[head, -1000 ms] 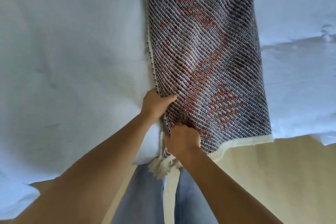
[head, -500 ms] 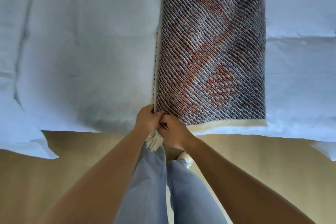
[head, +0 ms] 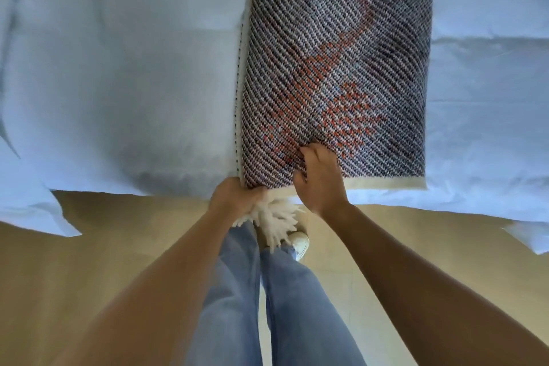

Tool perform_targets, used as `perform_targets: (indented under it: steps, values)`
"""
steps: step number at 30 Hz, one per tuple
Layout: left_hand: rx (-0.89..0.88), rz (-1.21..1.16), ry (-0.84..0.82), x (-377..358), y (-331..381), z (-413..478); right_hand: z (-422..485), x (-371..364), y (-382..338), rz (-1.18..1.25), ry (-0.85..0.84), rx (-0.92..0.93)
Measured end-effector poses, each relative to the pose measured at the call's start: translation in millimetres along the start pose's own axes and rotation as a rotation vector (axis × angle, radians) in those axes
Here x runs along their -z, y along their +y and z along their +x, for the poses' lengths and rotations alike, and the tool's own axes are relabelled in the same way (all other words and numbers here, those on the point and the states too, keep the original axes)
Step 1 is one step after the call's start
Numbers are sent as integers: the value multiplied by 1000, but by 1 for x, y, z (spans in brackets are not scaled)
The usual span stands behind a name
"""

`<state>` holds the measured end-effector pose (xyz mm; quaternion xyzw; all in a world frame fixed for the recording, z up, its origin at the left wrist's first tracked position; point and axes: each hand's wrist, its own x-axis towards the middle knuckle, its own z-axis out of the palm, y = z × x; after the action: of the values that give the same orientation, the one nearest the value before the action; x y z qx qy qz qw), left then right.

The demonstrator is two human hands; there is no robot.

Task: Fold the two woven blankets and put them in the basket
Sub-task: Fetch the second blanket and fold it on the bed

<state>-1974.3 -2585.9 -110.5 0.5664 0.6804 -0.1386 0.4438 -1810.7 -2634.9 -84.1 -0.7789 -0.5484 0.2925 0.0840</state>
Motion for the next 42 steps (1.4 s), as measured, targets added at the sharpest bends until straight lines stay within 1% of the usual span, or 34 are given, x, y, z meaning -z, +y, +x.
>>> perform_targets:
  steps: [1, 3, 5, 6, 9, 10, 11, 13, 15, 17, 19, 21, 23, 25, 27, 28, 30, 32, 34, 37, 39, 42]
  values:
    - [29, 52, -6, 5, -7, 0, 0, 0, 0, -12, -6, 6]
    - [69, 218, 42, 16, -16, 0, -1, -1, -2, -60, -20, 22]
    - [42, 299, 175, 21, -14, -2, -2, -2, -5, -93, -15, 47]
    - [-18, 283, 260, 21, -7, -5, -3, -2, -6, -92, -7, 61]
    - [-307, 176, 535, 11, 26, -12, -1, -2, -10, -54, 41, 129]
    - [-383, 160, 588, 7, 39, -13, 1, -2, -10, -46, 55, 156]
    - [-437, 180, 602, 4, 51, -13, 4, -2, -10, -46, 61, 183]
    - [-518, 325, 558, -5, 71, -4, 13, -2, -6, -92, 49, 226]
    - [-572, 453, 475, -16, 78, 12, 24, -3, 7, -206, 15, 248]
    - [-577, 497, 421, -21, 72, 26, 32, -2, 30, -329, -8, 241]
    - [-565, 516, 424, -23, 58, 34, 35, 2, 61, -416, -6, 182]
    - [-547, 546, 456, -23, 47, 38, 31, 10, 91, -453, 18, 77]
    - [-504, 554, 460, -22, 47, 39, 24, 20, 108, -435, 29, -2]
    - [-442, 521, 476, -16, 56, 38, 20, 30, 109, -381, 20, -46]
    - [-426, 472, 520, -3, 76, 38, 24, 38, 94, -247, 84, -68]
    - [-469, 462, 536, 4, 90, 39, 29, 43, 82, -160, 147, -46]
    - [-628, 492, 531, 12, 124, 47, 48, 49, 56, -57, 248, 61]
    - [-735, 538, 494, 16, 156, 60, 77, 52, 35, -66, 243, 140]
    - [-720, 571, 463, 22, 175, 83, 110, 55, 31, -122, 170, 130]
    - [-712, 633, 425, 35, 177, 118, 142, 57, 63, -304, 71, 104]
    - [-725, 647, 402, 42, 176, 136, 149, 62, 91, -354, 67, 2]
    - [-704, 653, 402, 53, 179, 148, 148, 74, 113, -341, 72, -172]
